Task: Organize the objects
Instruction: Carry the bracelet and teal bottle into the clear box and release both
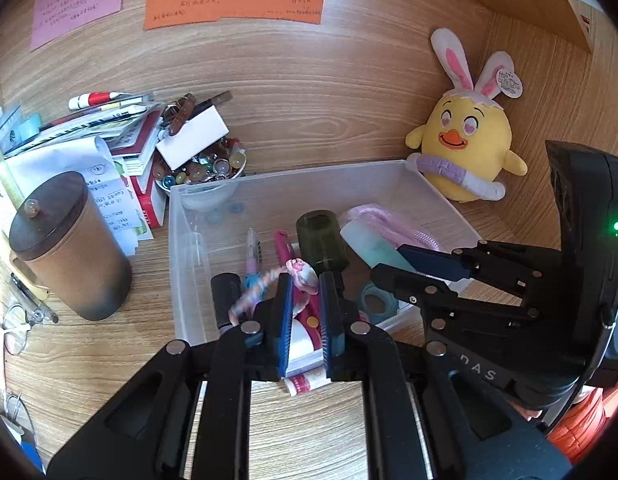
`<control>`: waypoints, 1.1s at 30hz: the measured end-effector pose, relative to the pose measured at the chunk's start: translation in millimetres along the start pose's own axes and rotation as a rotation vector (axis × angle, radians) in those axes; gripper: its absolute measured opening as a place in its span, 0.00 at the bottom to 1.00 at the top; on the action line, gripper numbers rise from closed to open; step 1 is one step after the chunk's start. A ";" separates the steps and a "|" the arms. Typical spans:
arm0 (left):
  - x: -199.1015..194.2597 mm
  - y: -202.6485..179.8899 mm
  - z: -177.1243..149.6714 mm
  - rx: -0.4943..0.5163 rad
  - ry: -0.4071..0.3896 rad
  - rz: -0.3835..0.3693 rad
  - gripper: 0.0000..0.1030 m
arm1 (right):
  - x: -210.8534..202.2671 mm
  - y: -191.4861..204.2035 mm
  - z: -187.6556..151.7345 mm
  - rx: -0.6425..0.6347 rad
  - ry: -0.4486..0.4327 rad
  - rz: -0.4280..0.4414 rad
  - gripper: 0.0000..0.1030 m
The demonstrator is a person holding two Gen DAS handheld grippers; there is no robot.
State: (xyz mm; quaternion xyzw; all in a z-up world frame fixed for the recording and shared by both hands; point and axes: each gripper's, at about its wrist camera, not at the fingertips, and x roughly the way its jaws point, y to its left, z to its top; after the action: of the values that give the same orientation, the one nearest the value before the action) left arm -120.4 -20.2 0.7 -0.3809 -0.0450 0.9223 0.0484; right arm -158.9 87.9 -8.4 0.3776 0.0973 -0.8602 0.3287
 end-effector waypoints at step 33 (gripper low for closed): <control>-67.1 -30.5 -110.6 0.113 0.062 0.042 0.83 | -78.3 3.3 -60.3 -0.058 -0.038 -0.009 0.60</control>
State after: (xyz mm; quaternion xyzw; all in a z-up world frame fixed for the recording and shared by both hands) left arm 6.8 6.8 -26.8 -0.4070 0.0166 0.9118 0.0515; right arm -82.4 148.9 5.7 0.3509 0.1178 -0.8655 0.3373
